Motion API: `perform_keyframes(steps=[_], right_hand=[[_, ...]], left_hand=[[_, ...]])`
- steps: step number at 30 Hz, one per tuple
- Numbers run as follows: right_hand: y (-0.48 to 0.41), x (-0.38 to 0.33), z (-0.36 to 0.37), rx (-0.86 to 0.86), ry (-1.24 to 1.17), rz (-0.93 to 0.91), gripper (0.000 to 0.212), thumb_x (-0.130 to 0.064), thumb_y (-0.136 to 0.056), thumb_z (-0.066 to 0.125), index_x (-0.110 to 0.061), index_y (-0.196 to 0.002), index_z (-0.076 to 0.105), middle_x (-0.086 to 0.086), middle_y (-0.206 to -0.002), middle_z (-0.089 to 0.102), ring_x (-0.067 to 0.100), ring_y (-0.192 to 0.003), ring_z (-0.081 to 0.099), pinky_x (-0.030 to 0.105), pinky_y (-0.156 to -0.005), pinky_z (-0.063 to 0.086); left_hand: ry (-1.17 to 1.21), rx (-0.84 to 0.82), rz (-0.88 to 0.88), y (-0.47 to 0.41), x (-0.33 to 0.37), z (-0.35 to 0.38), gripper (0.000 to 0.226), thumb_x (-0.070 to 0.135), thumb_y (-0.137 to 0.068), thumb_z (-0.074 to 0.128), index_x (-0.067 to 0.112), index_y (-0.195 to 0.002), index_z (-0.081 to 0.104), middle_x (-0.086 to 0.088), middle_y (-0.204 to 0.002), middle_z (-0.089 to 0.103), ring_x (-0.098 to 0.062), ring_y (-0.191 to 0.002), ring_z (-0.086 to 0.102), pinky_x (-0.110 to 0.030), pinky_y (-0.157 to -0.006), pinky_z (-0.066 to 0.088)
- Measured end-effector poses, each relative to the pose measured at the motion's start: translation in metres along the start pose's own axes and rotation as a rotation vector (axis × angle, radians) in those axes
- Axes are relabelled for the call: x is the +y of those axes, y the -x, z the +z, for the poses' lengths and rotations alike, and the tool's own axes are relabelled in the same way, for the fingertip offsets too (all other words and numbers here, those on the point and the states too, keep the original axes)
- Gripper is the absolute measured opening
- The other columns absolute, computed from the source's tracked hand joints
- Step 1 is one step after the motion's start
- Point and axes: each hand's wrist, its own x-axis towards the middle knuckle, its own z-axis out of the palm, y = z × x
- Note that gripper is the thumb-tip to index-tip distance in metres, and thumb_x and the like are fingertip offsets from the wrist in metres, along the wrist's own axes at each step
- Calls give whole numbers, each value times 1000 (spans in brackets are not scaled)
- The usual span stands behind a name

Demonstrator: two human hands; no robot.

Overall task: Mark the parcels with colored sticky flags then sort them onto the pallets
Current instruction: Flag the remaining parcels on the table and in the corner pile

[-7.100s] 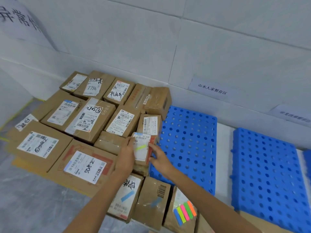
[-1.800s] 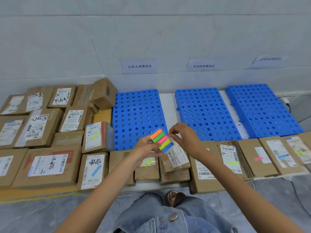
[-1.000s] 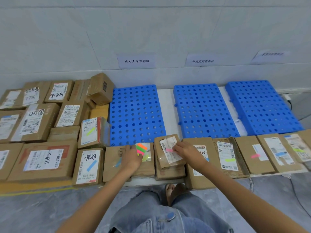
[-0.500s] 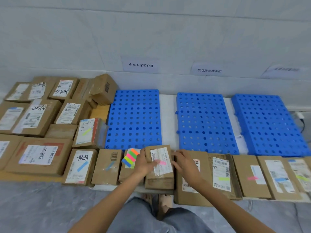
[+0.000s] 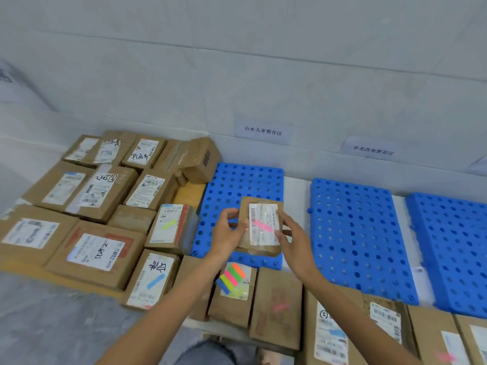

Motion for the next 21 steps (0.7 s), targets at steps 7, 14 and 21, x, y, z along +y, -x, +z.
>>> perform_keyframes(steps=[7,14,21], right_hand=[[-126,-86,90,-163,18,122,39,-11,-97,44,-5,-136,46,3,-123,57,23,-105,58,37,-89,52],[-212,-107,198,-240,32,374,29,-9,-94,42,7,-113,56,16,-91,55,25,-79,51,52,-90,48],[-220,-78,239,-239,74,407,42,3,-90,41,-9,-129,52,13,-133,51,25,-111,53,31,-91,48]], left_hand=[[-105,-5,-33,-118,33,-101,35,27,-96,50,14,-129,52,-4,-122,59,-22,-107,57,-36,-89,48],[-242,-18,-145,-205,10,-174,28,20,-99,44,6,-116,61,-10,-110,62,-20,-94,55,-27,-77,40],[-373,-145,-127,-236,-18,-184,31,0,-91,51,4,-121,57,-14,-120,62,-26,-110,58,-22,-76,39]])
